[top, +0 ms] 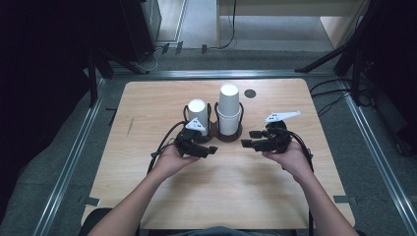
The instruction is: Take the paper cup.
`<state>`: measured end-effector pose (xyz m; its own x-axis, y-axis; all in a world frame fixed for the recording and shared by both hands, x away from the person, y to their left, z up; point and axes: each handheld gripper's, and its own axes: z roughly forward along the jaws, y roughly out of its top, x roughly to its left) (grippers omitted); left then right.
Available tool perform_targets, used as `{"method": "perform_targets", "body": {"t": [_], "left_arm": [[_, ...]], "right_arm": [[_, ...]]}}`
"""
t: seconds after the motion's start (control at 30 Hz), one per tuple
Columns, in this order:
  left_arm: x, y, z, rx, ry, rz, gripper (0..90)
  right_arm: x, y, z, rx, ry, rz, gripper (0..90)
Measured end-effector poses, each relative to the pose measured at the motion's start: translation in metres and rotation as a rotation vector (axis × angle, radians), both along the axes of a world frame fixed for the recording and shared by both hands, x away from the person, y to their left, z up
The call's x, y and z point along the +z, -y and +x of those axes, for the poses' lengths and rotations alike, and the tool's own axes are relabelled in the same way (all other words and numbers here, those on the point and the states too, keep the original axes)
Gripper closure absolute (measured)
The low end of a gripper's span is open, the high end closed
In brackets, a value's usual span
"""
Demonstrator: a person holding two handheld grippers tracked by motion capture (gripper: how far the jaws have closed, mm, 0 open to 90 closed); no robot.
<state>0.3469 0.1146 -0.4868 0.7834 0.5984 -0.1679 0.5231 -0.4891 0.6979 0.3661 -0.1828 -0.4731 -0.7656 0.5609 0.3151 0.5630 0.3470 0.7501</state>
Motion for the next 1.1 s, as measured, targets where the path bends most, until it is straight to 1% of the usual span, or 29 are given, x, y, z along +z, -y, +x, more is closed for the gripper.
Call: {"method": "perform_targets", "body": {"t": [0.1, 0.13, 0.2, 0.23, 0.27, 0.3, 0.33, 0.37, 0.4, 0.43, 0.5, 0.53, 0.6, 0.73, 0.77, 0.8, 0.87, 0.93, 1.1], "left_arm": [[0.0011, 0.0003, -0.0003, -0.005, -0.002, -0.016, 43.5], [0.001, 0.0001, -0.0001, -0.008, -0.006, -0.015, 43.5], [0.0005, -0.0008, -0.0001, -0.003, -0.005, -0.005, 43.5], [0.0005, -0.0008, -0.0001, -0.003, -0.005, -0.005, 43.3], [0.0008, -0.0013, -0.0007, 0.001, 0.01, -0.004, 42.5], [0.0014, -0.0018, -0.0017, -0.001, 0.023, -0.017, 41.1], [0.0023, -0.0023, -0.0024, -0.002, 0.036, -0.024, 41.1], [0.0035, -0.0021, -0.0031, 0.007, 0.049, -0.023, 40.8], [0.0045, -0.0025, -0.0034, 0.007, 0.055, -0.024, 40.8], [0.0047, -0.0028, -0.0034, 0.006, 0.052, -0.029, 40.7], [0.0035, -0.0027, -0.0031, 0.009, 0.038, -0.016, 40.7], [0.0026, -0.0026, -0.0031, 0.01, 0.033, -0.01, 40.7], [0.0011, -0.0023, -0.0026, 0.002, 0.016, -0.007, 40.2], [0.0019, -0.002, -0.0026, 0.007, 0.009, -0.018, 40.0], [0.0014, -0.0024, -0.0024, -0.003, -0.007, -0.028, 40.0], [0.0014, -0.0024, -0.0024, -0.003, -0.007, -0.028, 40.0], [0.0007, -0.0026, -0.0025, -0.008, -0.013, -0.013, 39.7], [0.0007, -0.0027, -0.002, 0.0, -0.019, -0.014, 39.4], [0.0029, -0.0038, -0.0005, 0.016, -0.018, -0.031, 42.5]], "right_arm": [[-0.0009, 0.0013, -0.0013, 0.017, 0.025, -0.02, 42.7], [-0.0014, 0.0012, -0.0022, 0.023, 0.019, -0.024, 42.6], [-0.0032, 0.0003, -0.0029, 0.037, 0.029, -0.045, 42.9], [-0.0032, 0.0003, -0.0029, 0.037, 0.029, -0.045, 42.9], [-0.0048, -0.0007, -0.004, 0.05, 0.032, -0.055, 45.1], [-0.0056, -0.0012, -0.0036, 0.057, 0.029, -0.053, 45.1], [-0.0056, -0.0012, -0.0036, 0.057, 0.029, -0.053, 45.1], [-0.0063, -0.0028, -0.0036, 0.059, 0.02, -0.052, 45.1], [-0.0063, -0.0028, -0.0036, 0.059, 0.02, -0.052, 45.1], [-0.0061, -0.0043, -0.0035, 0.066, 0.013, -0.062, 44.4], [-0.0061, -0.0047, -0.0036, 0.073, 0.018, -0.071, 43.7], [-0.0065, -0.0056, -0.0039, 0.079, 0.03, -0.093, 42.2], [-0.0069, -0.0057, -0.004, 0.078, 0.026, -0.105, 41.8], [-0.0068, -0.0055, -0.0037, 0.079, 0.02, -0.104, 41.3], [-0.0067, -0.005, -0.0029, 0.078, 0.021, -0.106, 40.9], [-0.0067, -0.005, -0.0029, 0.078, 0.021, -0.106, 40.9], [-0.0067, -0.0043, -0.002, 0.076, 0.025, -0.103, 40.4], [-0.0067, -0.0037, -0.0014, 0.067, 0.023, -0.116, 38.9], [-0.0055, -0.0014, 0.0, 0.051, 0.026, -0.115, 38.2]]}}
